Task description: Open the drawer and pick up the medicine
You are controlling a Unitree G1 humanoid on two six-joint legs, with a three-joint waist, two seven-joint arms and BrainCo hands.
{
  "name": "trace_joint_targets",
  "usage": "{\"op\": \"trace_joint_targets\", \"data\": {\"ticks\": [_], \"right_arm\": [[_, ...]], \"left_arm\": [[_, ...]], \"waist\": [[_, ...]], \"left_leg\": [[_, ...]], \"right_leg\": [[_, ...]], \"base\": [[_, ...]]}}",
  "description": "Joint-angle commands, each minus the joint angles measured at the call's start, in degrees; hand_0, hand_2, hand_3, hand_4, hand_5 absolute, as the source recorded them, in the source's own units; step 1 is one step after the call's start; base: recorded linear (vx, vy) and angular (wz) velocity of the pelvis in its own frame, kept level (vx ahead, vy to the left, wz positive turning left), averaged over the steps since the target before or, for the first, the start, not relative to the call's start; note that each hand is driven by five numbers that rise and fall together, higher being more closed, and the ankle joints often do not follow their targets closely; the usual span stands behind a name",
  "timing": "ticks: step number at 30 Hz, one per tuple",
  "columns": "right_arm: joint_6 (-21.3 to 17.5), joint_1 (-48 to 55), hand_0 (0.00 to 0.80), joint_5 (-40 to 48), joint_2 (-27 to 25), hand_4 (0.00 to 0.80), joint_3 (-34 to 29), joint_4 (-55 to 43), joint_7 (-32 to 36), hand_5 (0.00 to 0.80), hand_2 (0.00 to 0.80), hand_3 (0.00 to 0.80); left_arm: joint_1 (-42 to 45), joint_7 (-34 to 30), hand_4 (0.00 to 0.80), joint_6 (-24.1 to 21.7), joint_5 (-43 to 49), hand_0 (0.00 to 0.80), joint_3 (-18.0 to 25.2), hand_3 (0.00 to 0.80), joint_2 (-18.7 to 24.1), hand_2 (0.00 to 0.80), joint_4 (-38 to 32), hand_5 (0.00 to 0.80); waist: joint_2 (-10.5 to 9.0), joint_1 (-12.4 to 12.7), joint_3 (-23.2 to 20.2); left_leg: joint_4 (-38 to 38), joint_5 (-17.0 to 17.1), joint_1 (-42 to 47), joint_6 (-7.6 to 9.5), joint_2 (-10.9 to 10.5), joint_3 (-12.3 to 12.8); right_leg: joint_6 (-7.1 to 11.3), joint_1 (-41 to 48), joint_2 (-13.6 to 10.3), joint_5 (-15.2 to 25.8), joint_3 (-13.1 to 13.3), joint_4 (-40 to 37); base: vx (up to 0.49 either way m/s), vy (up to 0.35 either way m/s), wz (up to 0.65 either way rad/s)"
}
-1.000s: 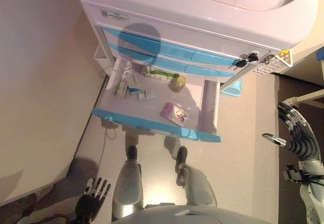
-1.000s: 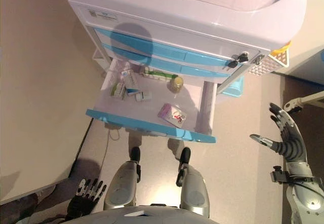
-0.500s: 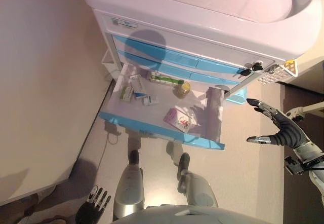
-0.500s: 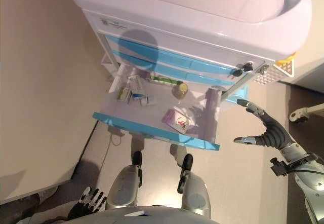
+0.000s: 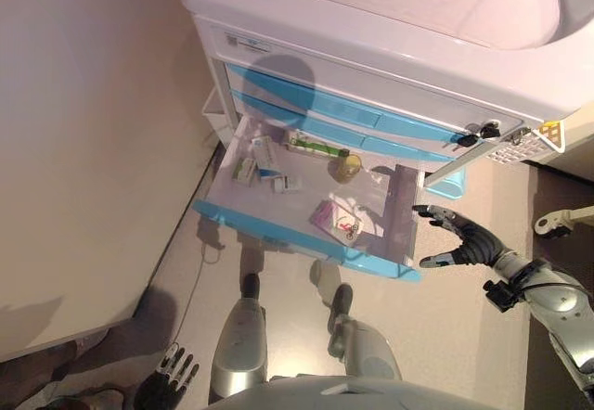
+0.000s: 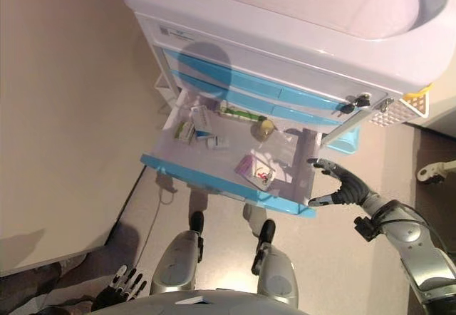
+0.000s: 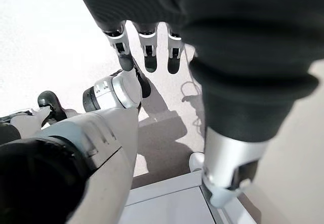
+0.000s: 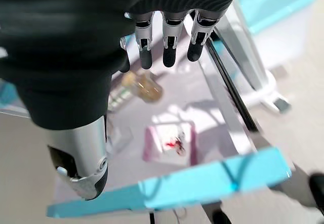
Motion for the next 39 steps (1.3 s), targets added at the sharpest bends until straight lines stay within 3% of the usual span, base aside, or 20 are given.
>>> {"op": "trace_joint_targets", "data": {"ticks": [1, 13, 20, 39], "right_arm": [[1.25, -4.04, 0.000, 2.62, 1.23, 0.000, 2.63, 1.08, -1.21, 0.000, 0.000, 0.000], [6.44, -10.71, 0.000, 7.46, 9.06, 0.000, 9.02, 10.65, -5.32, 0.000, 0.000, 0.000], [4.18, -12.69, 0.000, 9.00, 11.53, 0.000, 8.20, 11.85, -8.11, 0.000, 0.000, 0.000], [6.31, -15.27, 0.000, 15.19, 14.68, 0.000, 6.18, 11.51, -14.70, 0.000, 0.000, 0.000]], "left_arm": [[-0.27, 0.37, 0.000, -0.89, 3.09, 0.000, -1.80, 0.000, 1.89, 0.000, -0.29, 0.000], [-2.34, 0.68, 0.000, -1.40, 4.39, 0.000, -3.60, 0.000, 0.23, 0.000, 0.83, 0.000], [-2.00, 1.70, 0.000, -1.96, 4.86, 0.000, -4.90, 0.000, -1.19, 0.000, -0.07, 0.000], [-1.87, 3.64, 0.000, -2.50, 4.20, 0.000, -6.48, 0.000, -3.26, 0.000, -1.31, 0.000]], "waist": [[0.92, 2.04, -0.28], [2.63, 2.97, -0.12], [3.19, 2.95, -0.52], [3.92, 2.37, -0.68]], "left_leg": [[-4.20, 5.27, 1.33, 0.74, 0.04, 0.47], [-4.61, 5.60, 1.29, 0.69, -0.60, 0.30], [-4.81, 5.62, 1.62, 0.65, -0.60, 0.66], [-4.50, 5.36, 1.86, 0.97, -0.79, 0.98]], "right_leg": [[2.20, 2.77, -1.17, -0.71, 0.28, 3.79], [1.62, 2.23, -2.11, -1.05, -0.24, 4.30], [1.42, 1.99, -2.51, -1.23, -0.35, 4.64], [1.15, 0.99, -3.04, -1.45, 0.10, 5.85]], "base": [[-0.010, 0.052, 0.06], [-0.009, 0.041, 0.04], [0.008, 0.036, 0.01], [0.002, 0.006, 0.00]]}}
